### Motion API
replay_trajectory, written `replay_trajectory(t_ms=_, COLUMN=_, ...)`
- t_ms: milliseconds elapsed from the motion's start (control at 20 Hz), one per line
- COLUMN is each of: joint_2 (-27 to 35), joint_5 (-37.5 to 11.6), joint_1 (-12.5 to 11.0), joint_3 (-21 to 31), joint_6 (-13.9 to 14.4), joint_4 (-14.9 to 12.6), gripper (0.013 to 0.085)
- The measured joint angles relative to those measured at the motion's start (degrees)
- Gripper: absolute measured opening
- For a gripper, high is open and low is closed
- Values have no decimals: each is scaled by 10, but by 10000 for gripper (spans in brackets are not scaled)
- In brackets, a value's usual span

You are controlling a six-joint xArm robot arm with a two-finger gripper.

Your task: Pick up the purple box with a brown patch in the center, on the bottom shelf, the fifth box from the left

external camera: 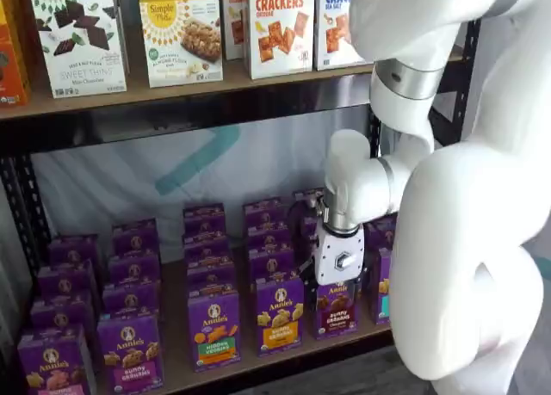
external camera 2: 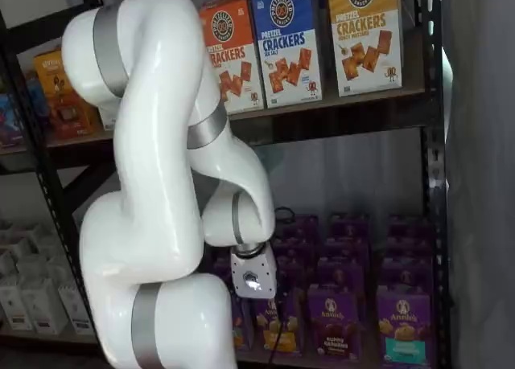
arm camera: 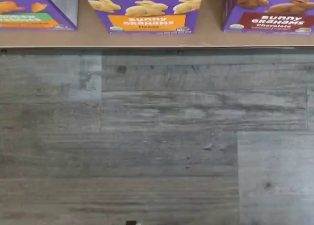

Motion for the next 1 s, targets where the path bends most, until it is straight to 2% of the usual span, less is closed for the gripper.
replay_trajectory(t_ms=50, joint_2=15, joint_5=-16, joint_1=-3, joint_3=-4, joint_6=14, joint_4=-18, gripper=850)
replay_trajectory(t_ms=100, joint_2=29, joint_5=-27, joint_1=-4, joint_3=-9, joint_6=18, joint_4=-23, gripper=850)
replay_trajectory(t_ms=300, joint_2=80, joint_5=-40, joint_1=-8, joint_3=-39, joint_6=15, joint_4=-25, gripper=850)
replay_trajectory(t_ms=600, joint_2=151, joint_5=-68, joint_1=-25, joint_3=-84, joint_6=50, joint_4=-77, gripper=850)
replay_trajectory(t_ms=750, joint_2=178, joint_5=-75, joint_1=-40, joint_3=-107, joint_6=99, joint_4=-142, gripper=850)
replay_trajectory(t_ms=800, joint_2=185, joint_5=-76, joint_1=-43, joint_3=-113, joint_6=105, joint_4=-151, gripper=850)
replay_trajectory(t_ms=1000, joint_2=217, joint_5=-83, joint_1=-55, joint_3=-141, joint_6=99, joint_4=-156, gripper=850)
